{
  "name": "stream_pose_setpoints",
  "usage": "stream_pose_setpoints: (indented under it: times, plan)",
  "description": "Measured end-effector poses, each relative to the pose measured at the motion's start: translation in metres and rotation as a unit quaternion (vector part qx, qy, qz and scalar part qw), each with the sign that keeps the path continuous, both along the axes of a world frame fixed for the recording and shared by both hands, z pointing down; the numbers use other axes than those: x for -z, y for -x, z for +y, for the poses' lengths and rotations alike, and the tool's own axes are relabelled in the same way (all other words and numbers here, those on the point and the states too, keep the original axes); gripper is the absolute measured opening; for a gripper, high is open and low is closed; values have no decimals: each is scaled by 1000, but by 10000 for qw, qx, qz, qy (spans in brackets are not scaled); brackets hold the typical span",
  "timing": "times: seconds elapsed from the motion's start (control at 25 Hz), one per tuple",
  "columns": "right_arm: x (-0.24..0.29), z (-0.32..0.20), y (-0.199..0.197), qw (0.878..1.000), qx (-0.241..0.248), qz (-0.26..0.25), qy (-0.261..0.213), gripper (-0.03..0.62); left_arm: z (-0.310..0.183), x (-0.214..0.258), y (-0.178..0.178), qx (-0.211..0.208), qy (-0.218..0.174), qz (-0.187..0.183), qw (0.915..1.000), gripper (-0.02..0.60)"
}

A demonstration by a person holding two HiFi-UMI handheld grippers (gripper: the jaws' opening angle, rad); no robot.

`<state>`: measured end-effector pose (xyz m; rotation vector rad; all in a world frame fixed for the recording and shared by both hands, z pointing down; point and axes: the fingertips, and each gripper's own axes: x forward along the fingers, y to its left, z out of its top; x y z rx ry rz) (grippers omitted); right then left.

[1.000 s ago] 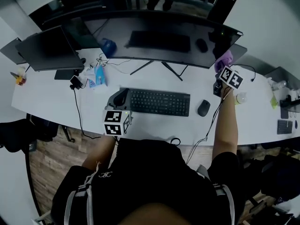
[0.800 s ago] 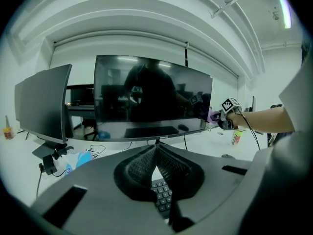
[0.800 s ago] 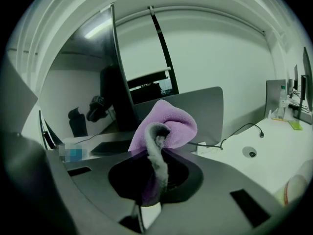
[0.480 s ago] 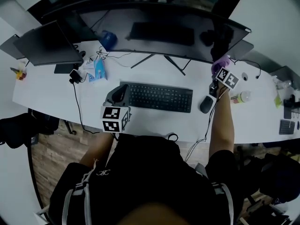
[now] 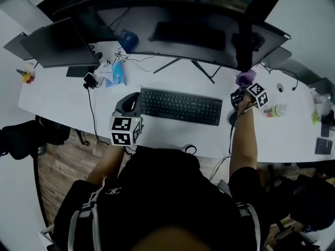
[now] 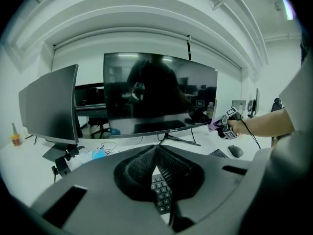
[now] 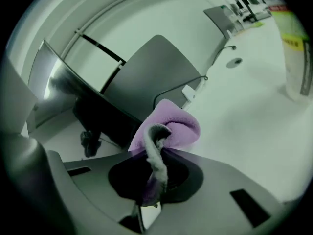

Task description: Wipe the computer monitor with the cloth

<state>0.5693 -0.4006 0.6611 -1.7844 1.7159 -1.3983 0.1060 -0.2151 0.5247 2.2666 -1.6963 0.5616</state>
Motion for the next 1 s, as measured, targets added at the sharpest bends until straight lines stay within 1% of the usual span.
stream_pose_setpoints:
  times: [0.04, 0.12, 0.32, 0.44, 0.64, 0.8, 1.0]
  plan:
    - [-1, 1, 5, 9998, -62, -207, -43, 55, 0, 0, 2, -3, -2, -4, 10000, 12]
    - [-4, 3, 16, 9990, -78, -431, -95, 55, -1, 1, 5, -23, -9, -5, 10000, 12]
    - [0, 1, 62, 9970, 235, -705, -230, 55, -2, 4, 15, -23, -71, 21, 10000, 14]
    - [4, 2, 84, 9962, 321, -764, -254, 57, 0, 4, 24, -19, -91, 50, 9999, 14]
    - [5, 2, 122, 9962, 498, -679, -218, 57, 3, 2, 52, 20, -111, 110, 9999, 14]
    - [7, 3, 158, 9959, 712, -527, -192, 56, 3, 2, 83, 71, -121, 154, 9998, 14]
    - [9, 4, 208, 9926, 1206, -51, -104, 57, 6, 4, 123, 136, -107, 169, 9997, 14]
